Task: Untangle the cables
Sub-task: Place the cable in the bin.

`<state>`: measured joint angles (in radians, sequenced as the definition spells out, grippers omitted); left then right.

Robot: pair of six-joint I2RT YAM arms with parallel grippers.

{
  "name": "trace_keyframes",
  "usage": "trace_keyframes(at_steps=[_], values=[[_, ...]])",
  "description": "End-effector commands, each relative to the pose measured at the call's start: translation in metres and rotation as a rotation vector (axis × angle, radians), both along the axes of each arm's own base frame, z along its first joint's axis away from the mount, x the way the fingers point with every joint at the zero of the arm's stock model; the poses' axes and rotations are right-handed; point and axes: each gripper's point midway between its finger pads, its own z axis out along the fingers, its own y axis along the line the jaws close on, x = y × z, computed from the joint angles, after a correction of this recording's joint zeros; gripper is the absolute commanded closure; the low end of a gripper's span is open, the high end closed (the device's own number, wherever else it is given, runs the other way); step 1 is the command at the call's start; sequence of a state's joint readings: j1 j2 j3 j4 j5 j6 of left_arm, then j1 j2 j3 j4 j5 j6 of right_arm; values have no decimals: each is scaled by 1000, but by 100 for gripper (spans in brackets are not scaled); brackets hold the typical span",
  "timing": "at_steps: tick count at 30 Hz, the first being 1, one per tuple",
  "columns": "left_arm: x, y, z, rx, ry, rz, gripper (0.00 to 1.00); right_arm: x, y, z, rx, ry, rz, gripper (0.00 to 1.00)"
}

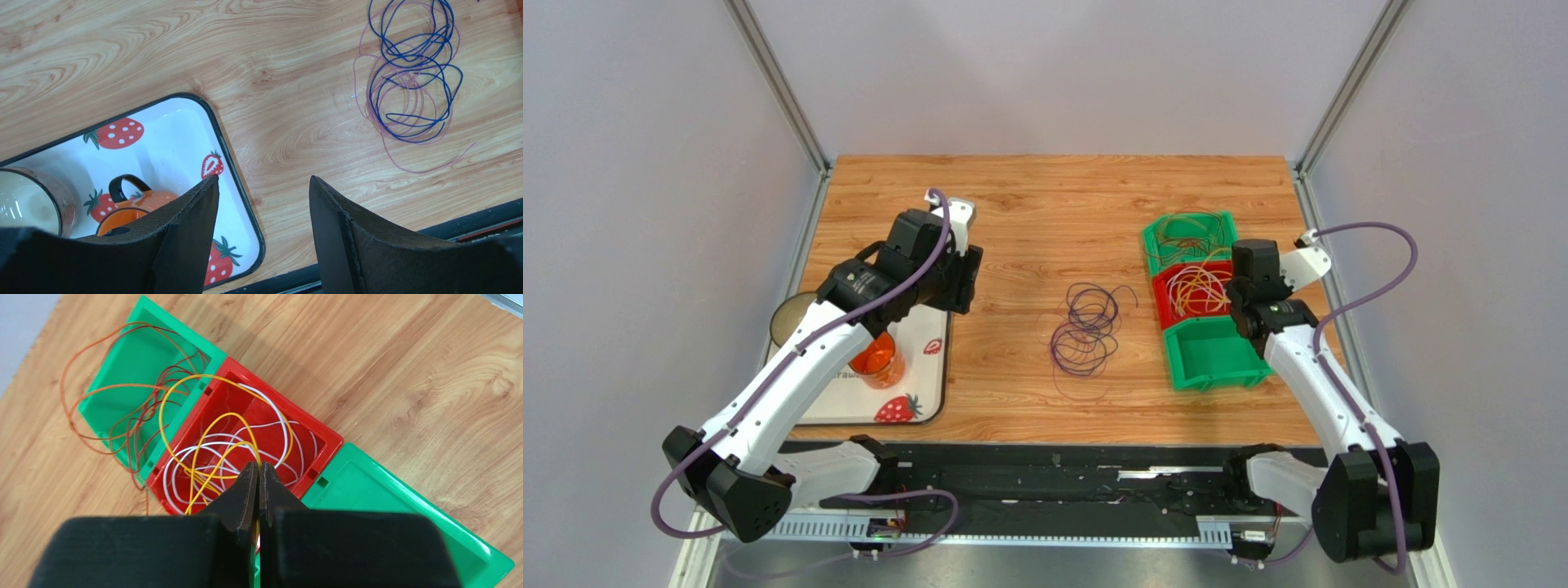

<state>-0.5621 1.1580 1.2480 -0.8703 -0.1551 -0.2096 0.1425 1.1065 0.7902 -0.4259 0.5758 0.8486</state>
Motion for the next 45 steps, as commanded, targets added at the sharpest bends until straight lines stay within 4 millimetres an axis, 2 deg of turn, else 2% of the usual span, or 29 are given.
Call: trace_keyframes(at_steps=[1,6,12,24,30,37,45], values=[[3,-1,9,-18,-45,-14,36,18,-15,14,-47,-7,-91,100],[2,0,8,-13,-43,-14,36,31,-20,-12,-42,68,-106,100],[3,0,7,-12,-42,-12,36,45,-23,-18,-70,84,-92,100],[5,2,3,-5,-31,-1,36,75,-9,-59,-53,157,-9,100],[7,4,2,-7,-26,7,36,77,-12,-74,-76,216,-15,100],[8,6,1,-9,-21,14,36,73,-17,-69,-118,245,-6,100],[6,4,1,-20,-14,7,37,67,-16,-40,-170,231,12,100]])
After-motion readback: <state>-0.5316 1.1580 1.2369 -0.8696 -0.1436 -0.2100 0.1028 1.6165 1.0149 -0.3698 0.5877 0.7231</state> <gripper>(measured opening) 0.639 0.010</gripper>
